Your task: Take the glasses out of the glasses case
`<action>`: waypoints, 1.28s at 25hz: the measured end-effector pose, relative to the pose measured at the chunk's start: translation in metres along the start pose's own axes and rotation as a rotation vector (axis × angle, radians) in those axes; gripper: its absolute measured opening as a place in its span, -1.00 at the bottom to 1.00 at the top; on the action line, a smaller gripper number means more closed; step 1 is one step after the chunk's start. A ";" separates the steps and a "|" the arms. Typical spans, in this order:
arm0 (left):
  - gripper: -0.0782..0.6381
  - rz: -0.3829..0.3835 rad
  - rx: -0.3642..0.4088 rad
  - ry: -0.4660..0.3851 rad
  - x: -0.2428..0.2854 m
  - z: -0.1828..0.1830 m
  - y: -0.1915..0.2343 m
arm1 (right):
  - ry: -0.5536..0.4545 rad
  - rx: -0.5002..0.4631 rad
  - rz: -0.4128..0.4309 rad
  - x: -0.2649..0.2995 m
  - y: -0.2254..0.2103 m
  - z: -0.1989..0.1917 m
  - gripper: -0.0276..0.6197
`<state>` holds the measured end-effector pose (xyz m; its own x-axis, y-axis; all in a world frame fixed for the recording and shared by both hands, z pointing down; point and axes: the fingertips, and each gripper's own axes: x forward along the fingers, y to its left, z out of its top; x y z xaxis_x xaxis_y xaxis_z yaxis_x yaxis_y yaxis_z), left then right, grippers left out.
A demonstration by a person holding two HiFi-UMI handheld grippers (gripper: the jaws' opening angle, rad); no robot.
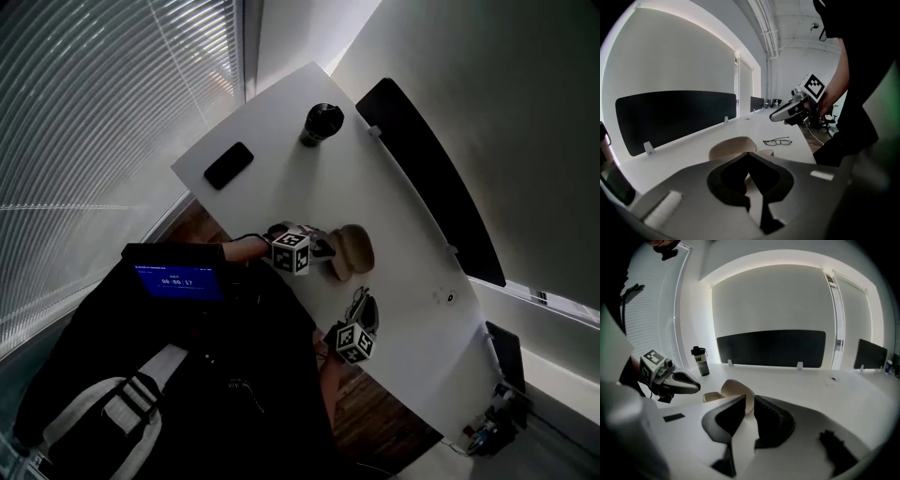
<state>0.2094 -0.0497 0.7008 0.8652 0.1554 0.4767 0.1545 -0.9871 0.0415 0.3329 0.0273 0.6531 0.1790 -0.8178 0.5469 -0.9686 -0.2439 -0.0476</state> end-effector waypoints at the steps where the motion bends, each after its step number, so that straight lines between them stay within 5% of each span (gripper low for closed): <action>1: -0.76 -0.011 0.000 -0.025 -0.003 0.007 -0.003 | -0.012 -0.014 0.018 0.002 0.008 0.005 -0.73; 5: -0.76 0.008 0.002 -0.152 -0.027 0.038 -0.010 | -0.045 -0.066 0.088 0.005 0.050 0.016 -0.81; 11: -0.76 0.132 -0.112 -0.260 -0.058 0.060 0.019 | -0.052 -0.134 0.127 0.022 0.092 0.038 -0.88; 28: -0.76 0.112 -0.095 -0.217 -0.055 0.035 0.012 | -0.046 -0.127 0.136 0.012 0.105 0.035 -0.89; 32: -0.76 0.176 -0.143 -0.221 -0.079 0.032 0.015 | -0.010 -0.138 0.189 0.020 0.119 0.024 -0.89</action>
<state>0.1585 -0.0753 0.6354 0.9577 -0.0296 0.2862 -0.0621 -0.9925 0.1052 0.2250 -0.0305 0.6385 -0.0064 -0.8474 0.5310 -0.9994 -0.0133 -0.0334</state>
